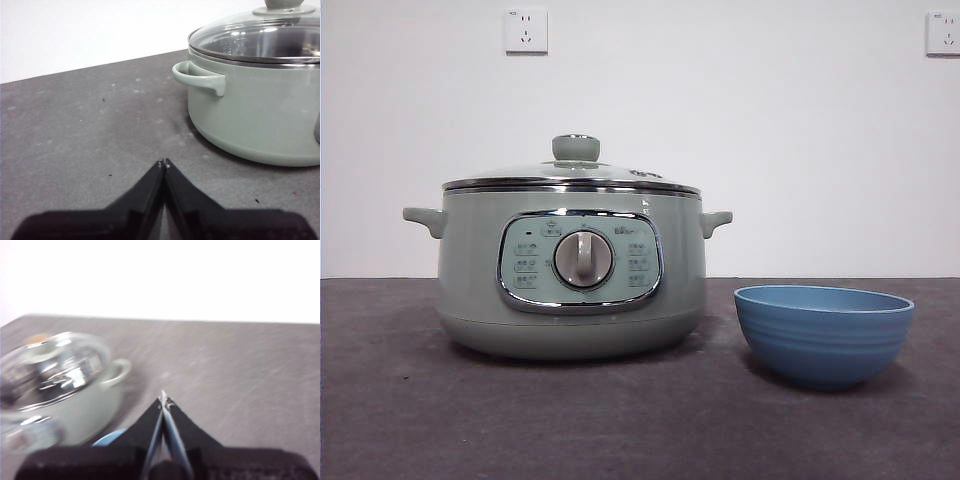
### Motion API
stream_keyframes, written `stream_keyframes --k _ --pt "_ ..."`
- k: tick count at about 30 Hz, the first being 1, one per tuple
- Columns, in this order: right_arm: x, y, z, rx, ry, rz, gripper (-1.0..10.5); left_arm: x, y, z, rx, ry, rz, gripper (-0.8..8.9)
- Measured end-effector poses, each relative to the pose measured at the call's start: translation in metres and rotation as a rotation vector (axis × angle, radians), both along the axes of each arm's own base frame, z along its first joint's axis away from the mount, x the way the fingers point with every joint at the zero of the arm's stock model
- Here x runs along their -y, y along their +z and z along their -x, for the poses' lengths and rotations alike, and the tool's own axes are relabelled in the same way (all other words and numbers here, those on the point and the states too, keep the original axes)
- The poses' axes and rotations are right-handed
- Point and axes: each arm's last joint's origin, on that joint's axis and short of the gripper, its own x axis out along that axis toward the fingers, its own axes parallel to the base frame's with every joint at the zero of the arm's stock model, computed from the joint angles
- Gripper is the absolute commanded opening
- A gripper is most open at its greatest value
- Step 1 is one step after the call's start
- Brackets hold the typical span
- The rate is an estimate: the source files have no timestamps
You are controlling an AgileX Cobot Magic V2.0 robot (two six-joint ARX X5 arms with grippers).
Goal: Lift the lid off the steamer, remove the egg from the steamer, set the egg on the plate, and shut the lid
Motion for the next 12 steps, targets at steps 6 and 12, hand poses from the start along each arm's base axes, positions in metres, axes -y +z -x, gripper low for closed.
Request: stream_keyframes --k 6,12 --pt "0.001 -0.068 -0.016 0.082 -0.056 -0.044 0.0 0.0 0.0 0.0 0.0 0.0 0.0 -0.03" --pt "0.001 -0.115 -0.024 0.054 -0.079 -0.055 0.0 0.0 0.0 0.0 0.0 0.0 0.0 -0.03"
